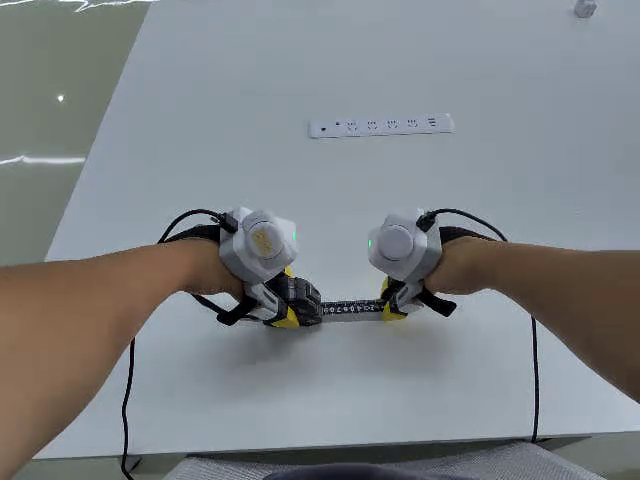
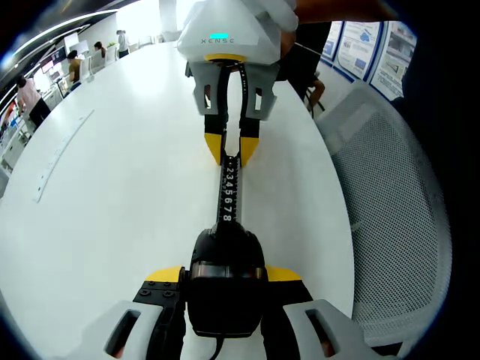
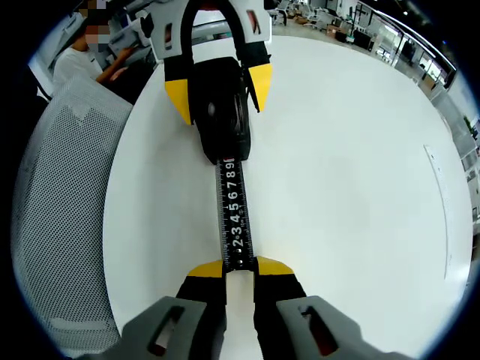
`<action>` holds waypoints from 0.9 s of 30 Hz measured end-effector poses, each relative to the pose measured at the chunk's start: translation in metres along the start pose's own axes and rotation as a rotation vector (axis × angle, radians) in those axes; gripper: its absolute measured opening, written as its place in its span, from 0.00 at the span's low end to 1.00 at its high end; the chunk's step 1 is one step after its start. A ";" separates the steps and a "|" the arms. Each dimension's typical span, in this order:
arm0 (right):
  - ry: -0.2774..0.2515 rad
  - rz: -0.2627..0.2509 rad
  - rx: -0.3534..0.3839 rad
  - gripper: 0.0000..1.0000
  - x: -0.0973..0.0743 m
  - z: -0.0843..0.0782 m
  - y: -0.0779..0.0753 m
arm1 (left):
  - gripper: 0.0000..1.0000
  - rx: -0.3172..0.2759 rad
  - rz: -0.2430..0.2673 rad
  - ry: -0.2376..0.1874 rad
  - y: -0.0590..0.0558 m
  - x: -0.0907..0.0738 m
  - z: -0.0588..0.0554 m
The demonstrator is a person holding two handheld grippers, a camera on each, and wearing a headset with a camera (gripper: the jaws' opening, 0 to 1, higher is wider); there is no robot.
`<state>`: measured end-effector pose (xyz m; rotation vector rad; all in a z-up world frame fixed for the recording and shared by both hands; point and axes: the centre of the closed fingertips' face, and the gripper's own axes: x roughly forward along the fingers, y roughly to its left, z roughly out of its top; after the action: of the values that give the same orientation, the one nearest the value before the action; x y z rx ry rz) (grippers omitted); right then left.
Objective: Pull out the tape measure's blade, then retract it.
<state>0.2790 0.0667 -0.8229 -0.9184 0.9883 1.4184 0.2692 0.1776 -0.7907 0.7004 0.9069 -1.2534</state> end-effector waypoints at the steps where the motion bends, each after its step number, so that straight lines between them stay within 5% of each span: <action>1: 0.000 0.000 0.000 0.11 0.000 0.000 0.000 | 0.35 0.000 0.001 0.000 0.000 0.000 0.000; 27: 0.016 -0.009 0.024 0.11 -0.007 -0.018 -0.002 | 0.35 0.001 0.009 0.003 0.000 0.000 0.001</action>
<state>0.2819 0.0476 -0.8223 -0.9163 1.0100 1.3906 0.2696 0.1772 -0.7906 0.7070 0.9048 -1.2455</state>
